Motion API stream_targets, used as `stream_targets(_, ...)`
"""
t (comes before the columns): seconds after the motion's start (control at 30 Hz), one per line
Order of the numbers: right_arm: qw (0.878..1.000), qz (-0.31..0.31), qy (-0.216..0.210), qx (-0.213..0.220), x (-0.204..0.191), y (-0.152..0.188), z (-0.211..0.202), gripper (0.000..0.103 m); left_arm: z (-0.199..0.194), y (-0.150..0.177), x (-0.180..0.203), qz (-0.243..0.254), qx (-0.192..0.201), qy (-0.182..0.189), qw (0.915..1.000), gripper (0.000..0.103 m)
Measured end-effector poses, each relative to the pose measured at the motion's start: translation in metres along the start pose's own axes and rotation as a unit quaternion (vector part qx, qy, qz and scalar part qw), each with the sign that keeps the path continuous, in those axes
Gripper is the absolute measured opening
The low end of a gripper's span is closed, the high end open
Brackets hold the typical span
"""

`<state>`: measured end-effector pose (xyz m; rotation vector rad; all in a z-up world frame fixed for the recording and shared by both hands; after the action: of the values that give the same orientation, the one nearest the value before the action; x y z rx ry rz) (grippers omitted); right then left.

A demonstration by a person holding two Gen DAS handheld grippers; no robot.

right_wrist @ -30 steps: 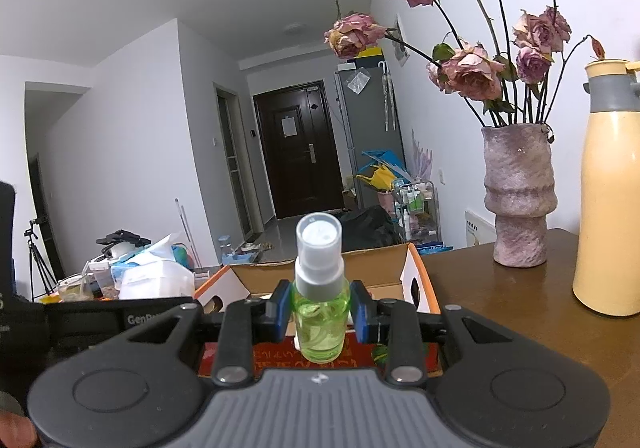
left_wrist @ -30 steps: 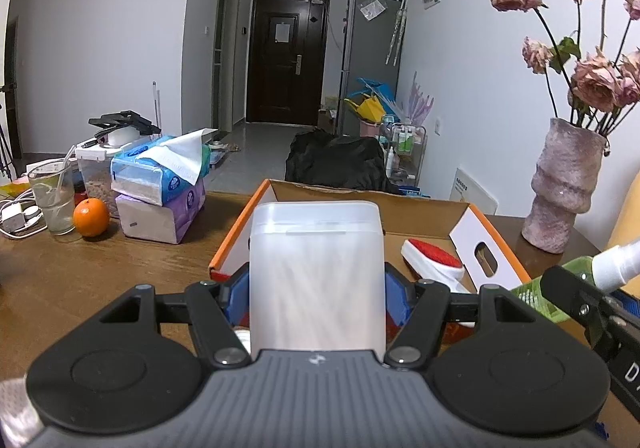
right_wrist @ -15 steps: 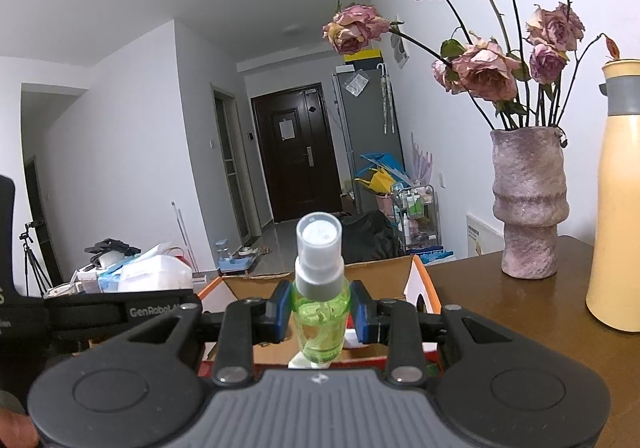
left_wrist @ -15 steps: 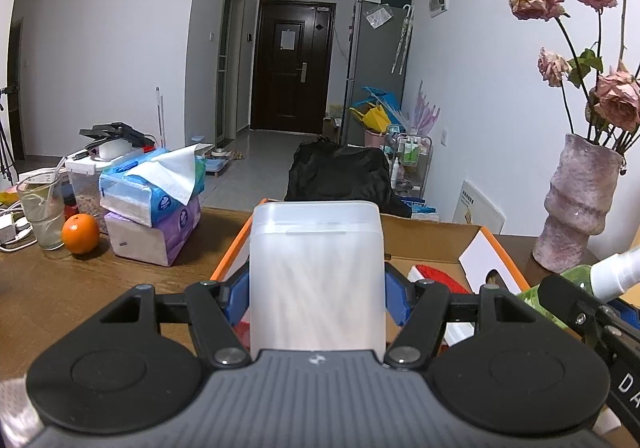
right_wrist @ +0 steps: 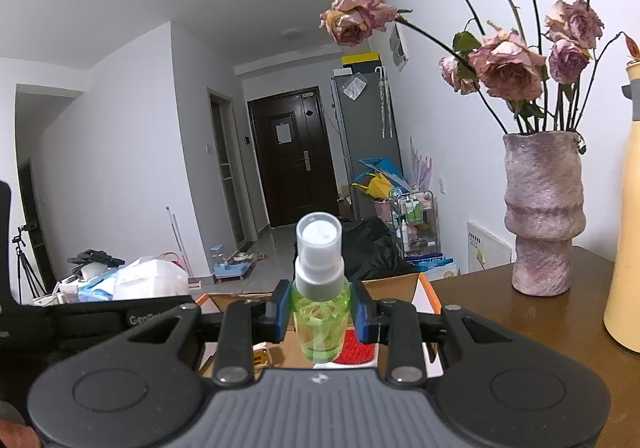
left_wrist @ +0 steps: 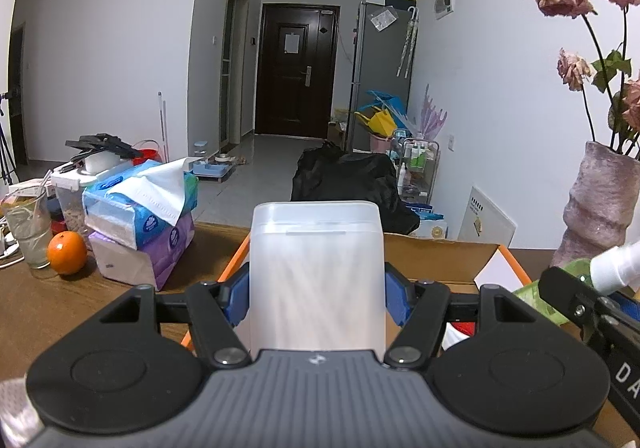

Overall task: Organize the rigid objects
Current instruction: 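Lower the green bottle and white container into the cardboard box, then open the right gripper to drop the green bottle while the left gripper releases the container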

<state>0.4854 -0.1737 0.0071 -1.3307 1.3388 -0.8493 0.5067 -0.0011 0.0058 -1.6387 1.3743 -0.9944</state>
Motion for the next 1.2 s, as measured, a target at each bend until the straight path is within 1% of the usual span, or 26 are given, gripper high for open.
stream_targets(0.17, 1.0, 0.001, -0.002, -0.003, -0.004, -0.002, 0.018, 0.03, 0.015, -0.002, 0.003, 0.004, -0.003, -0.005, 1.0, 0.066)
stream_targets(0.5, 1.0, -0.007, -0.011, -0.012, -0.018, -0.006, 0.053, 0.03, 0.046, -0.011, -0.001, 0.005, 0.002, -0.028, 0.9996, 0.066)
stream_targets(0.73, 0.999, -0.011, -0.012, -0.031, -0.017, -0.005, 0.075, 0.03, 0.068, -0.01, -0.007, 0.01, -0.007, -0.041, 0.9991, 0.066)
stream_targets(0.83, 0.999, -0.014, -0.011, -0.037, -0.016, -0.004, 0.083, 0.03, 0.075, -0.009, -0.008, 0.014, -0.014, -0.036, 0.9992, 0.066)
stream_targets(0.9, 0.999, -0.016, -0.009, -0.049, -0.016, -0.002, 0.088, 0.03, 0.078, -0.008, -0.009, 0.021, -0.017, -0.024, 0.9994, 0.067)
stream_targets(0.97, 0.998, -0.013, -0.01, -0.063, -0.013, 0.0, 0.094, 0.03, 0.08, -0.007, -0.008, 0.026, -0.022, -0.019, 0.9992, 0.067)
stream_targets(1.03, 0.997, -0.011, -0.007, -0.073, -0.01, 0.0, 0.097, 0.032, 0.081, -0.006, -0.008, 0.029, -0.027, -0.018, 0.9991, 0.071)
stream_targets(1.07, 0.997, -0.008, 0.0, -0.076, -0.008, 0.0, 0.097, 0.035, 0.08, -0.006, -0.008, 0.031, -0.027, -0.019, 0.999, 0.084)
stream_targets(1.1, 0.997, -0.006, 0.007, -0.077, -0.007, -0.001, 0.096, 0.042, 0.078, -0.006, -0.007, 0.032, -0.023, -0.018, 0.999, 0.098)
stream_targets(1.13, 0.997, -0.005, 0.014, -0.077, -0.005, -0.002, 0.095, 0.061, 0.076, -0.005, -0.007, 0.034, -0.015, -0.022, 0.9991, 0.103)
stream_targets(1.17, 0.997, -0.004, 0.019, -0.074, -0.003, -0.002, 0.094, 0.081, 0.073, -0.005, -0.007, 0.037, -0.007, -0.029, 0.9989, 0.103)
stream_targets(1.2, 0.997, -0.004, 0.023, -0.072, -0.001, -0.002, 0.093, 0.089, 0.071, -0.006, -0.006, 0.042, -0.002, -0.037, 0.9984, 0.103)
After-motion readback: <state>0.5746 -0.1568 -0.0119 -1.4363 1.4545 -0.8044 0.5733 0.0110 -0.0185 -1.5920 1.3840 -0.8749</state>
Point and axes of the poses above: each gripper's, at about its wrist camera, not at the fingertips, and z roughly the way its jaws point, x to its right, y to its underside, the point moved 2 cm from there along z, roughly the way its jaws point, and after that the axes turned 3 degrees about y, right-handed, at the moved point
